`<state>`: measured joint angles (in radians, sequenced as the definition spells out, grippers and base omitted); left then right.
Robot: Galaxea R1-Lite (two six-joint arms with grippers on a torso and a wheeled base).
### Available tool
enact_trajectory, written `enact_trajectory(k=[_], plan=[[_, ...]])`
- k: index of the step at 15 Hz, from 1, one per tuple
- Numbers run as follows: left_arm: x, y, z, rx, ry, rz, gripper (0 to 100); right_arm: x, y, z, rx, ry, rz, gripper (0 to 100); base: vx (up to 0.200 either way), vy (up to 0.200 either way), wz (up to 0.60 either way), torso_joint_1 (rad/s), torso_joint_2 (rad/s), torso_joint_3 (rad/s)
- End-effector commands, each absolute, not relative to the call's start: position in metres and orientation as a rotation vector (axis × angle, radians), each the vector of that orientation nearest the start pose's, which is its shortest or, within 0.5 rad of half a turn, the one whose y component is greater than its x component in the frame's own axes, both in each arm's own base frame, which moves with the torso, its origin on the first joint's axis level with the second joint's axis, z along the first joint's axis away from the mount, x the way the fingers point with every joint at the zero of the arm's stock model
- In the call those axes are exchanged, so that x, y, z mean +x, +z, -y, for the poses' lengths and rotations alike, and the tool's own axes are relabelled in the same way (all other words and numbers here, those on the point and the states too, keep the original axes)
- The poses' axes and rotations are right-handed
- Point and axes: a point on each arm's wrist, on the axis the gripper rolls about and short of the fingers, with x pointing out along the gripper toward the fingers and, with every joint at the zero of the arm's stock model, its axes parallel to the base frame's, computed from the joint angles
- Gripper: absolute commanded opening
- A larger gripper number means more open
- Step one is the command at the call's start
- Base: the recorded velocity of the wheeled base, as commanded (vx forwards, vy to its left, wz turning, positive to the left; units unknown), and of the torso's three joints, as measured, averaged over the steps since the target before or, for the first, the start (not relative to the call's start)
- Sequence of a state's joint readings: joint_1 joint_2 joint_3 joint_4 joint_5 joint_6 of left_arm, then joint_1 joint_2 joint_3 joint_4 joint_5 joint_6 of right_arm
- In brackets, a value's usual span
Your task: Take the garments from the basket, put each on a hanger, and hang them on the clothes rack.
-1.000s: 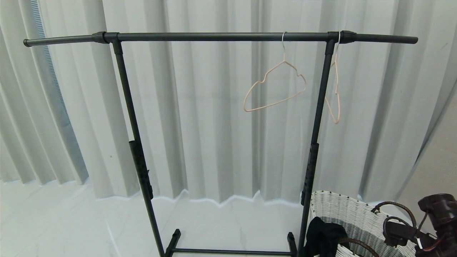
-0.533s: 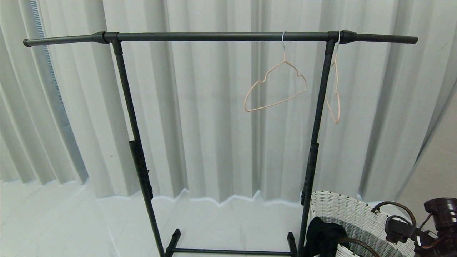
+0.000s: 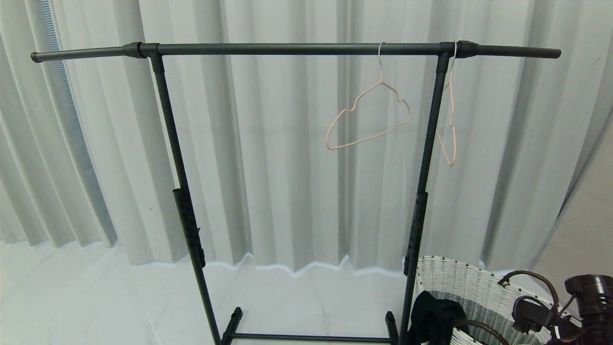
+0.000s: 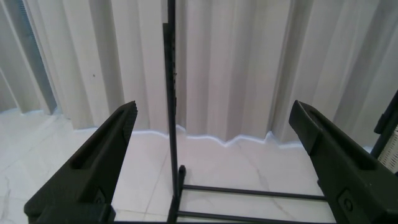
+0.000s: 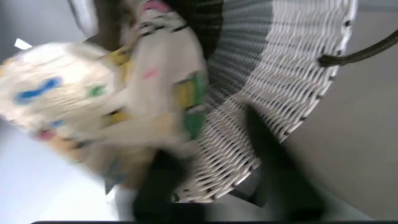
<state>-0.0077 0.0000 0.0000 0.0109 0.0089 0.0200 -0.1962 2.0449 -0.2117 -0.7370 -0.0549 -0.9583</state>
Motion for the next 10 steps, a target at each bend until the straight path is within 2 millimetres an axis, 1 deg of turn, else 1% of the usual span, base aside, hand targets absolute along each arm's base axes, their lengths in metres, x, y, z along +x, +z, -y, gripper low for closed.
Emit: enact_trajectory(k=[1,4,5,6,7,8,10], plan=[[-0.023,0.074,0.0,0.02,0.001,-0.011,100,0.194,0.003,0.04,-0.762,0.268,-1.062,0,0.0,0.0,0.0,0.0,0.0,0.0],[-0.023,0.074,0.0,0.02,0.001,-0.011,100,0.192,0.045,0.038,-0.791,0.173,-0.892,0,0.0,0.0,0.0,0.0,0.0,0.0],[-0.023,0.074,0.0,0.02,0.001,-0.011,100,0.191,0.05,0.036,-0.798,0.174,-0.875,0,0.0,0.0,0.0,0.0,0.0,0.0],[-0.023,0.074,0.0,0.02,0.001,-0.011,100,0.188,0.071,0.029,-0.818,0.181,-0.829,0,0.0,0.0,0.0,0.0,0.0,0.0],[-0.023,0.074,0.0,0.02,0.001,-0.011,100,0.187,0.09,0.027,-0.827,0.175,-0.804,0,0.0,0.0,0.0,0.0,0.0,0.0],[-0.023,0.074,0.0,0.02,0.001,-0.011,100,0.181,0.11,0.025,-0.834,0.166,-0.782,0,0.0,0.0,0.0,0.0,0.0,0.0],[-0.023,0.074,0.0,0.022,0.001,-0.011,100,0.161,0.164,0.02,-0.841,0.168,-0.755,0,0.0,0.0,0.0,0.0,0.0,0.0]])
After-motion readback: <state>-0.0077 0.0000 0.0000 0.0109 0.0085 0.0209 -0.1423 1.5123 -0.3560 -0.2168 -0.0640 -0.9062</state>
